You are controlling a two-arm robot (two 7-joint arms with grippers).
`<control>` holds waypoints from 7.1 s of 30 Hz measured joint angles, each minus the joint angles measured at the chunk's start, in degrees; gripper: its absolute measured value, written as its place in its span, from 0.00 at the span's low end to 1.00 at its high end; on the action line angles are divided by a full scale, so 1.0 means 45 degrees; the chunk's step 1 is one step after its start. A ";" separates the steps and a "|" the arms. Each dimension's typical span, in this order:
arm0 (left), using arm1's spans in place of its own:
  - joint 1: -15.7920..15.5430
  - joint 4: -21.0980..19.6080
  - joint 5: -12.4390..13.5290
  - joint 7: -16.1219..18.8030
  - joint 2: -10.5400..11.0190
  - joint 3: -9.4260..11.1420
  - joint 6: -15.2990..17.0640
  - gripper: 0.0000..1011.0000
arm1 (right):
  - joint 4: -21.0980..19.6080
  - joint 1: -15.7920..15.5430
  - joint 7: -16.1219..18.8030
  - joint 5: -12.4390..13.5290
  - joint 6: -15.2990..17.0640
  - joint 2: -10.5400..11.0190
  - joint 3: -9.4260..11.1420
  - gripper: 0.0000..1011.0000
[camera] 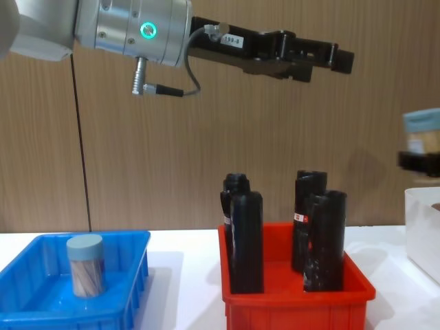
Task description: Pick the cotton swabs from the blue box and place them into the white box.
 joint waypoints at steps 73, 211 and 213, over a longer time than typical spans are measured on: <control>0.0069 -0.0036 -0.0001 0.0084 0.0022 0.0001 -0.0046 0.99 | 0.1948 0.0010 -0.1258 0.0061 -0.0758 0.0912 0.1518 0.99; 0.8686 -0.6759 0.1004 1.3253 0.2779 0.0828 -0.6324 0.99 | -0.2398 -0.3379 0.0632 0.0138 -0.2587 0.0610 -0.0559 0.99; 0.8686 -0.6759 0.1004 1.3252 0.2779 0.0828 -0.6324 0.99 | -0.2009 -0.3108 0.0959 0.0218 -0.2586 0.0555 -0.0528 0.99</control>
